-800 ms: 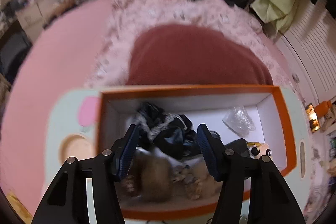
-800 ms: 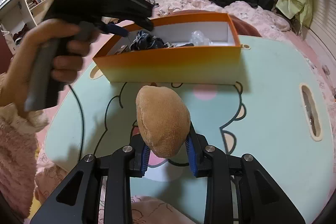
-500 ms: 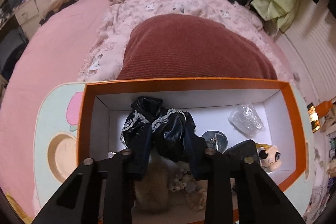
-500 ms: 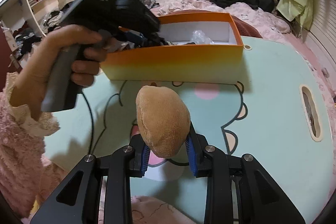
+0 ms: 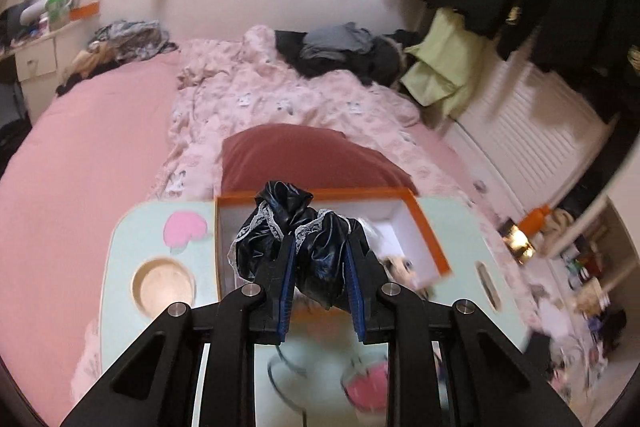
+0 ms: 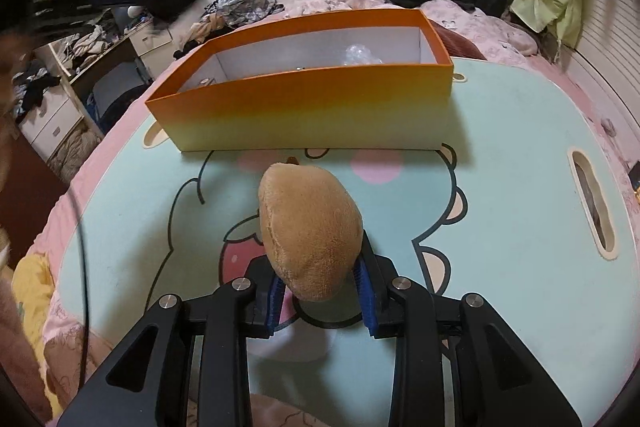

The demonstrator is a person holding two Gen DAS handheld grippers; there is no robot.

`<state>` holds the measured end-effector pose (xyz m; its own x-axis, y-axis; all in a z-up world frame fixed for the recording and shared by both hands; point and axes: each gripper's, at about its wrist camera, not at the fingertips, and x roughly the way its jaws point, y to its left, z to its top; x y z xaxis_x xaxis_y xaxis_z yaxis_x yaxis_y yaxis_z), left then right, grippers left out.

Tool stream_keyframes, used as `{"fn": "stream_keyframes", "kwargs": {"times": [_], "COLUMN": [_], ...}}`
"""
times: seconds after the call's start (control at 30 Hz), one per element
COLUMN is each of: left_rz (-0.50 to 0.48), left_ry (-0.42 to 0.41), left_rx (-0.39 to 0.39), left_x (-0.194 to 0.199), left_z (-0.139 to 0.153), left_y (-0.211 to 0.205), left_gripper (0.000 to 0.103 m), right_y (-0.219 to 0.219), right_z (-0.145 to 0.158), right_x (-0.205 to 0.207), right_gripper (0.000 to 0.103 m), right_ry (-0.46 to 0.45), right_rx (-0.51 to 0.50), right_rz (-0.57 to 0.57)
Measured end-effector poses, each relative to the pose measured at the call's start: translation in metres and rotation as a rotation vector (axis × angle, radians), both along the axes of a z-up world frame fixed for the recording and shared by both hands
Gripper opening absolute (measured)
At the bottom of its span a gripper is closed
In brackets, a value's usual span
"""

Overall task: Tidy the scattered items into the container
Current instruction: 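Lift black lace cloth from box with left tool onto table while right tool releases tan plush, then grasp clear plastic bag in box with right tool, set it on table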

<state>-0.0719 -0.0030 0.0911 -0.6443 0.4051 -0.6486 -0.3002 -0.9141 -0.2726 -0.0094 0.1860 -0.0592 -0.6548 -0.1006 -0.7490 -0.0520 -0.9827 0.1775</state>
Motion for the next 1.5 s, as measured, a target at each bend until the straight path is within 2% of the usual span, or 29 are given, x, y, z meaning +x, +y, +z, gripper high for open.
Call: {"fn": "stream_keyframes", "kwargs": {"times": [0.07,0.17,0.23,0.33,0.4,0.43,0.47,0.6,0.63,0.9,1.07,1.17,1.27,1.37,1.4,1.47,1.5], "left_rz": [-0.007,-0.020,-0.033,-0.025,0.036,0.105,0.134,0.153,0.161,0.153,0.173,0.187,0.191,0.192,0.193,0.190,0.187], "left_ry": [0.005,-0.017,-0.053,-0.063,-0.016,0.038,0.071,0.165,0.172,0.153,0.144,0.108,0.080,0.073,0.068,0.066,0.069], "left_rx": [-0.001,-0.003,-0.002,-0.034,-0.085,-0.122,-0.138,-0.082,-0.074,-0.084,-0.058,-0.032,0.007,0.046,0.048,0.044,0.042], "left_x": [0.019,0.039,0.047,0.058,0.069,0.079,0.085,0.104,0.105,0.107,0.107,0.102,0.099,0.098,0.097,0.096,0.096], "left_z": [-0.009,-0.037,-0.064,-0.094,-0.111,-0.116,-0.117,-0.108,-0.107,-0.113,-0.115,-0.121,-0.127,-0.128,-0.129,-0.129,-0.129], "left_y": [-0.004,-0.001,0.004,0.013,0.015,0.016,0.015,0.006,0.003,0.004,0.001,-0.006,-0.013,-0.019,-0.019,-0.018,-0.017], "left_gripper": [0.022,0.022,0.022,0.024,0.036,0.054,0.074,0.085,0.092,0.093,0.093,0.094,0.094,0.094,0.094,0.094,0.094], "right_y": [0.000,-0.001,-0.002,-0.003,-0.002,-0.002,-0.001,-0.002,-0.003,-0.016,-0.007,0.003,0.010,0.012,0.013,0.018,0.022], "right_z": [0.000,0.000,0.001,0.001,0.000,0.000,0.000,0.005,0.006,0.009,0.009,0.012,0.030,0.065,0.080,0.099,0.104], "right_x": [0.000,0.001,0.003,0.007,0.009,0.011,0.013,0.023,0.024,0.027,0.026,0.026,0.024,0.005,-0.013,-0.051,-0.072], "right_gripper": [0.033,0.035,0.035,0.039,0.052,0.069,0.077,0.077,0.077,0.077,0.077,0.077,0.077,0.077,0.077,0.058,0.053], "right_ry": [0.005,0.012,0.021,0.035,0.039,0.046,0.057,0.108,0.110,0.121,0.121,0.130,0.162,0.203,0.182,0.118,0.078], "right_rx": [-0.004,-0.004,-0.003,-0.003,-0.008,-0.015,-0.021,-0.021,-0.012,0.068,0.038,-0.005,-0.022,0.065,0.089,0.077,0.048], "right_rz": [-0.007,-0.012,-0.015,-0.019,-0.027,-0.033,-0.038,-0.065,-0.067,-0.041,-0.052,-0.052,-0.030,-0.037,-0.032,-0.012,0.004]}}
